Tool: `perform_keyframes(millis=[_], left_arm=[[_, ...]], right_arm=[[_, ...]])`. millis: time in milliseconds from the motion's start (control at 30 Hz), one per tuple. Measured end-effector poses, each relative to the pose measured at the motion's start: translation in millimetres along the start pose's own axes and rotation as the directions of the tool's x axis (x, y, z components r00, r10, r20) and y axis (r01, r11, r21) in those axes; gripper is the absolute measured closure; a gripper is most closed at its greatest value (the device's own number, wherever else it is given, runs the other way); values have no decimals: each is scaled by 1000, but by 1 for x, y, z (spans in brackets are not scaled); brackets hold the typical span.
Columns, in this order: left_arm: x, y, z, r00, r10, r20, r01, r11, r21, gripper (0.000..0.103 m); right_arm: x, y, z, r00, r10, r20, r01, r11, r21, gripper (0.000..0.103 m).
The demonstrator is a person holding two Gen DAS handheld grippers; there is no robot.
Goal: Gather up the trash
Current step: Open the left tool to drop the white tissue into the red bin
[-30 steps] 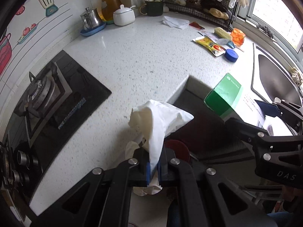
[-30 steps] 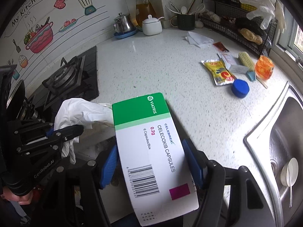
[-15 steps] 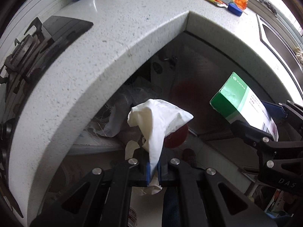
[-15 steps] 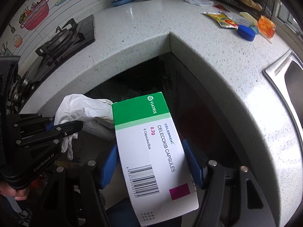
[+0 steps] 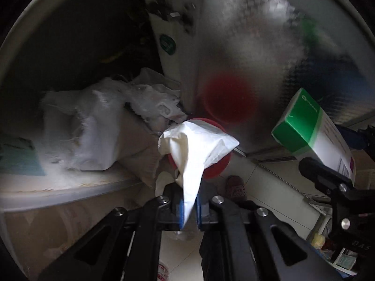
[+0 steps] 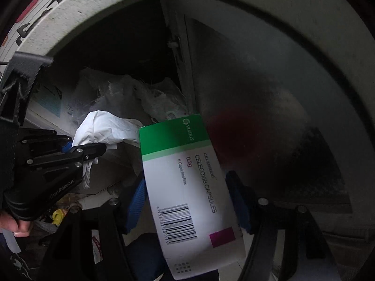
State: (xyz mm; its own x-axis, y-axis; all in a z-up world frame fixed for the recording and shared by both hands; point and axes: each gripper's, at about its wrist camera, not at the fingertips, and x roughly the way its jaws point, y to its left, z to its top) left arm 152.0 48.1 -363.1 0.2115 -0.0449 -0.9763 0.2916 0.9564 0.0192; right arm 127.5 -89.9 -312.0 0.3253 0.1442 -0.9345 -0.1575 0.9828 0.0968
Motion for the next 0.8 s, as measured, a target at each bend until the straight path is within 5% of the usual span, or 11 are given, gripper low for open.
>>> perform_keyframes(millis=[100,433,800], left_arm=[[27,-6,5,1000,-1,-1,1,1000,20,97],[73,-17,20,1000,-9,9,8,999,48,38],[60,-7,12,999,38,-8,-38,999,23,25]], right_arm=[[21,-12,-3,1000,-21,-6,21,1000,12,39],[60,-29,-8,999,-37,-23,38,998,48,39],[62,-34,-6,999,-6,-36,7,1000,19,39]])
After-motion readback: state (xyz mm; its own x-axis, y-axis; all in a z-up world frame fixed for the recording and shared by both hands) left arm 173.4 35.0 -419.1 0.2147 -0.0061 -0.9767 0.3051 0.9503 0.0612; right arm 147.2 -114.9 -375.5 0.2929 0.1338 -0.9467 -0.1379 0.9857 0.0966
